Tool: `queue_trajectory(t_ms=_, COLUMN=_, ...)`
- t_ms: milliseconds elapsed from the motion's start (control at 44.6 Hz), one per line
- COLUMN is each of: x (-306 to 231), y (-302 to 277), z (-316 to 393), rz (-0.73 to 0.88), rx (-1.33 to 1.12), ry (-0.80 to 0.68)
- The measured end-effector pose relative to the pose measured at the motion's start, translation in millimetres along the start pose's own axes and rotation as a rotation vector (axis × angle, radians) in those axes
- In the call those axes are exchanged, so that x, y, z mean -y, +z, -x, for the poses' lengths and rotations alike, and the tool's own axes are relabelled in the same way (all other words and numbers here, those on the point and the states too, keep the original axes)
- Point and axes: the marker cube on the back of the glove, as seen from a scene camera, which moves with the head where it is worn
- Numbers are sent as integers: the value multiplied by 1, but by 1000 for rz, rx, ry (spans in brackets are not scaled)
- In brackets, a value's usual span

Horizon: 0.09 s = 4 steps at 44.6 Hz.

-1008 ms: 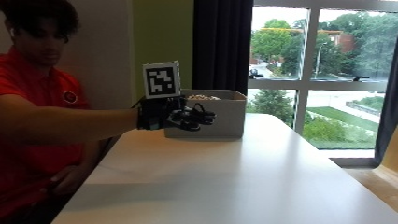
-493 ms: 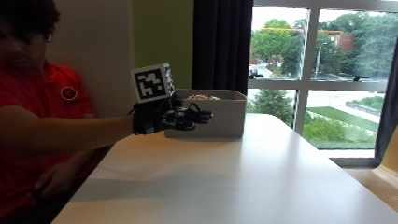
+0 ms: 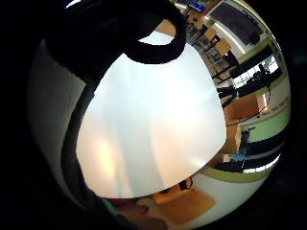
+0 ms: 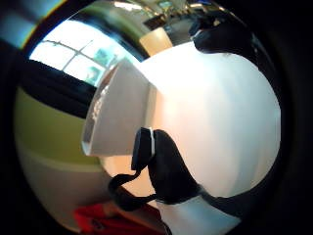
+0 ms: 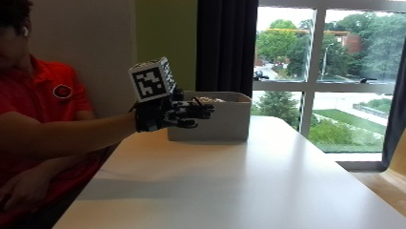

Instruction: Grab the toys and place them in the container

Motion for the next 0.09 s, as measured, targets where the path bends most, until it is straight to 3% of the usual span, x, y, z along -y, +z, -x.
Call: queue_trajectory(t_ms=90, x=0, y=-1, z=-4, rz=-3, rx=1, ry=21)
